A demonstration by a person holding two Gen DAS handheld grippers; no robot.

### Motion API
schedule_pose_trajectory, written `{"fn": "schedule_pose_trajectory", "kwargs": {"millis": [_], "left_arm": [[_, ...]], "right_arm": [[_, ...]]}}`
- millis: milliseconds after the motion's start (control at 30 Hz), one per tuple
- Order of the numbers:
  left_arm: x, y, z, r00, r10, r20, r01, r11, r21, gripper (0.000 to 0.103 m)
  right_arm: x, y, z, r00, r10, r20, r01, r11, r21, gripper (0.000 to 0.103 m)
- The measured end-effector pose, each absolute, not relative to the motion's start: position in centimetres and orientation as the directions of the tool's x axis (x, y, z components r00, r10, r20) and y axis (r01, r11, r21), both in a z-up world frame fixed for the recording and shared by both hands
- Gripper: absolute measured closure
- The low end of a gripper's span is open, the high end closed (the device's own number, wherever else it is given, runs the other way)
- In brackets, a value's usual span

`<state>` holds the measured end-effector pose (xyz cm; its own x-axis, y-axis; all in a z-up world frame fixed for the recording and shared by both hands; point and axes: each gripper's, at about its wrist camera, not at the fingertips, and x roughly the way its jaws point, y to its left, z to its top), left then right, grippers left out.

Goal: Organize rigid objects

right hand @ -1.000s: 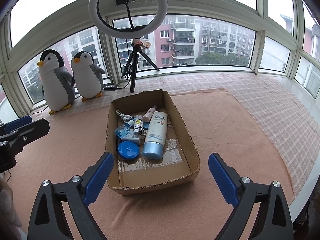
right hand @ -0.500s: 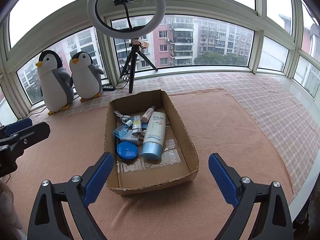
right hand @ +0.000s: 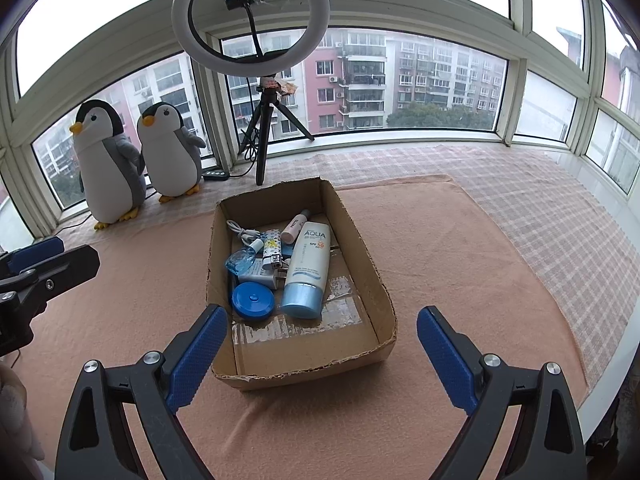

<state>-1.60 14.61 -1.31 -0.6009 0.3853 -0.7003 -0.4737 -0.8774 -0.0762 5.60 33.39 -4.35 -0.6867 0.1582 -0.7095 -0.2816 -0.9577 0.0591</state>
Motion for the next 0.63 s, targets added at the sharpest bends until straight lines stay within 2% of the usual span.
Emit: {"fn": "schedule_pose_trajectory", "kwargs": {"millis": [633], "left_arm": [[-1.81,14.51,-1.62,-0.612,0.365,-0.702,-0.457,-0.887,-0.063,0.023]], "right_arm": [[5.59,33.27,-4.95,-0.674,0.162,-0.721,-0.285,-0.957,0.052,0.009]]}}
